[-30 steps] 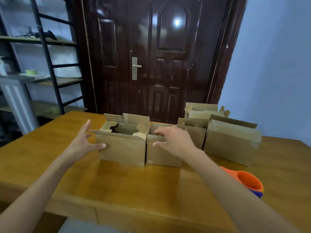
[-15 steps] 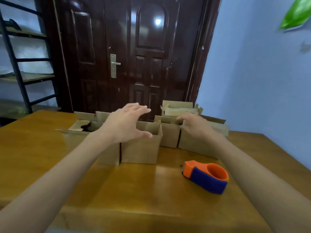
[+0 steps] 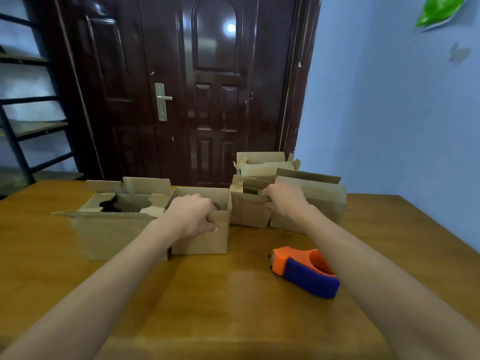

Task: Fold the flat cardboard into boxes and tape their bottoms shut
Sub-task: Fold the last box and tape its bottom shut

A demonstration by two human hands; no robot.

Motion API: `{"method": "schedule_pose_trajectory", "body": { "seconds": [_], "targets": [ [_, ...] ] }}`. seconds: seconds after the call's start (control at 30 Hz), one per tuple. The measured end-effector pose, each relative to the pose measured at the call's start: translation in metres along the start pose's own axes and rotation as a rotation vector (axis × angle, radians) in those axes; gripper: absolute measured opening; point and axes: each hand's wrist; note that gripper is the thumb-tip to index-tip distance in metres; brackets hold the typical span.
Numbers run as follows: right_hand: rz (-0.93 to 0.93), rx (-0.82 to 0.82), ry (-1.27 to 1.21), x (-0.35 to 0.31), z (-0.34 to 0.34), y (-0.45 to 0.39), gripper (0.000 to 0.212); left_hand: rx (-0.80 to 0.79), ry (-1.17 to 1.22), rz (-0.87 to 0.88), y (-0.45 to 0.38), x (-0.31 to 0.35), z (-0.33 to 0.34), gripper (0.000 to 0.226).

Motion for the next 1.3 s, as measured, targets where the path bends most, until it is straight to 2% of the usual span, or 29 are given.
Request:
{"method": "schedule_pose_trajectory", "body": {
  "seconds": [0.17,0.3,0.43,0.5,0.6,0.67,0.7,0.8,0.87,0.97,1.07,1.3],
  "targets": [
    [-0.041,-0.062,0.036,0.025,-0.010,0.027,0.023,-0.033,0.032,-0.009,0.004,-0.005,-0.002,0.041],
    [-0.083,-0.122,0.031,0.029,-0.023,0.052,0.007,0.007,0.026,0.009,0.008,-0.004,-0.006,0.060],
    [-0.145,-0.115,-0.022,0.007,-0.028,0.065,0.011,0.023,0.046,0.024,0.010,-0.002,0.000,0.065],
    [-0.173,-0.118,-0.040,-0.009,-0.028,0.066,0.006,0.013,0.060,0.035,0.009,-0.002,0.002,0.060],
    [-0.175,-0.132,-0.096,-0.013,-0.032,0.064,0.027,-0.030,0.079,0.008,0.010,-0.001,-0.007,0.065],
    [-0.112,-0.113,-0.249,0.003,-0.041,0.066,0.046,0.046,0.147,-0.005,0.009,-0.006,-0.025,0.063],
    [-0.062,-0.065,-0.315,0.015,-0.046,0.066,0.049,0.120,0.193,-0.002,0.006,-0.009,-0.036,0.060],
    [0.088,0.085,-0.278,0.057,-0.051,0.058,0.043,0.324,0.270,0.047,-0.020,-0.009,-0.066,0.039],
    [0.143,0.075,-0.178,0.080,-0.052,0.052,0.045,0.285,0.296,0.092,-0.049,0.000,-0.076,0.035],
    [0.166,-0.020,-0.141,0.095,-0.049,0.043,0.058,0.146,0.295,0.104,-0.096,0.021,-0.075,0.051],
    [0.148,-0.112,-0.137,0.104,-0.040,0.037,0.065,0.097,0.271,0.098,-0.138,0.037,-0.062,0.064],
    [0.106,-0.152,-0.187,0.122,-0.029,0.025,0.038,0.088,0.301,-0.005,-0.208,0.046,-0.031,0.082]
  ]
}}
Point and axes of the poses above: each hand's wrist, its own y-axis away from the middle knuckle, its own z-axis out of the palm, x = y × z, and after that the axes turned 2 degrees about -z, right-handed
